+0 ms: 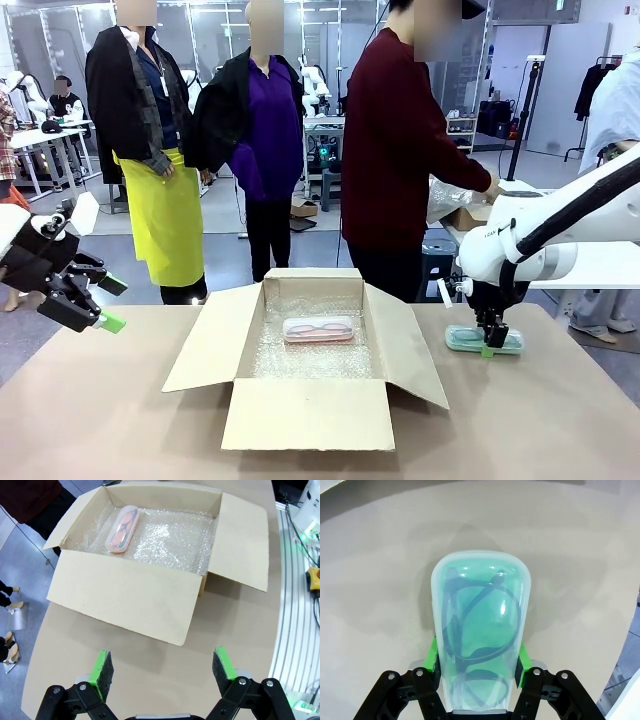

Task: Pack the glasses set securely to prepare it for shipping.
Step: Put the Glasses case from the right side of the table into the Package Box.

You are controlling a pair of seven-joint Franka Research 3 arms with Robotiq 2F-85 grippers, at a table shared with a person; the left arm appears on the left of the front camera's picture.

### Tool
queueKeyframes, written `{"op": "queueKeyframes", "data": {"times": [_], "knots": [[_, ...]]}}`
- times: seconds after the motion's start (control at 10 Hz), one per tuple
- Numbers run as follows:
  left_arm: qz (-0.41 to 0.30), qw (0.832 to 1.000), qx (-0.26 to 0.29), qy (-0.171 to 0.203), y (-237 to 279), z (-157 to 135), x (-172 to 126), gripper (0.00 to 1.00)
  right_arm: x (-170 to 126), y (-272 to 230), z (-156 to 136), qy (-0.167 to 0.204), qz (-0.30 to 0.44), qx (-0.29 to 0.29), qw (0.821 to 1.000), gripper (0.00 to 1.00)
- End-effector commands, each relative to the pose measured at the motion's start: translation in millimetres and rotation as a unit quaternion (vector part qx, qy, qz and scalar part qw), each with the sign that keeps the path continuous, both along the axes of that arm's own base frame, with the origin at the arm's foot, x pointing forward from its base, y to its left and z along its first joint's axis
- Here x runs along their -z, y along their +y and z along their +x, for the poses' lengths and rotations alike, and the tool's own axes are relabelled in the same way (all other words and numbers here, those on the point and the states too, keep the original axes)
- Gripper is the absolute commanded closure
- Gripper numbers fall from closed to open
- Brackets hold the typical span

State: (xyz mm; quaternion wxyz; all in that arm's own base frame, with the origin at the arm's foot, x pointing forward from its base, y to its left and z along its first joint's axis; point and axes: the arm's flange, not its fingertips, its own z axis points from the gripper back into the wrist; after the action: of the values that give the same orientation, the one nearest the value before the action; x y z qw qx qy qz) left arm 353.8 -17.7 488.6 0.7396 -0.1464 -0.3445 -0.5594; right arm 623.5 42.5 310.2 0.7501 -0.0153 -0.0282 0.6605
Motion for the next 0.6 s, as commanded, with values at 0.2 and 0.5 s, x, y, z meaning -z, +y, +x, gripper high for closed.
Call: {"op": "queueKeyframes", "data": {"times": [0.2, 0.5], "knots": [[-0.010, 1.000, 0.011, -0.004, 2, 1, -1, 0.00, -23, 0, -1, -0.015, -0.003, 0.017, 1.000, 0.95], [-0.010, 1.000, 0.011, -0.004, 2, 1, -1, 0.00, -79, 3, -6, 0.008, 0.006, 0.013, 1.000, 1.00]]}}
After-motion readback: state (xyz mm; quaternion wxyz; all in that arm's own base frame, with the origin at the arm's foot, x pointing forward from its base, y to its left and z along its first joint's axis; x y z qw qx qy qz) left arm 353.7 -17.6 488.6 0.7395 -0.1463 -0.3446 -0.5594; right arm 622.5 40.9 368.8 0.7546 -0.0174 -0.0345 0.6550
